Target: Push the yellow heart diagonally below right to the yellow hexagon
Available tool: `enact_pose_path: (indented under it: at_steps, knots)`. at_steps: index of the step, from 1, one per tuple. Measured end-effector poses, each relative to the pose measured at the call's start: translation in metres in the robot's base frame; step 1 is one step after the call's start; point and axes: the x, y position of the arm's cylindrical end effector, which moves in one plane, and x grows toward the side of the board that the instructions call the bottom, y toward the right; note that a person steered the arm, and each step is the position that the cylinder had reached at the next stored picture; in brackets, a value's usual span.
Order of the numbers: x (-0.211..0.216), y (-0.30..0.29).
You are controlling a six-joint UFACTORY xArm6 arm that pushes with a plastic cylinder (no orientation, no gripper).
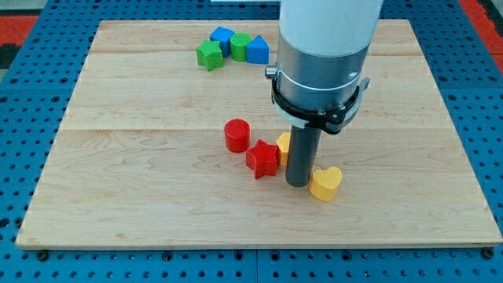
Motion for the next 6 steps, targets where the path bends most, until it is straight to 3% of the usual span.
enact_pose_path:
  at_steps: [3, 5, 6]
  knots:
    - [0.0, -0.013]
    - [0.0, 0.04]
    - [-0.002, 0.04]
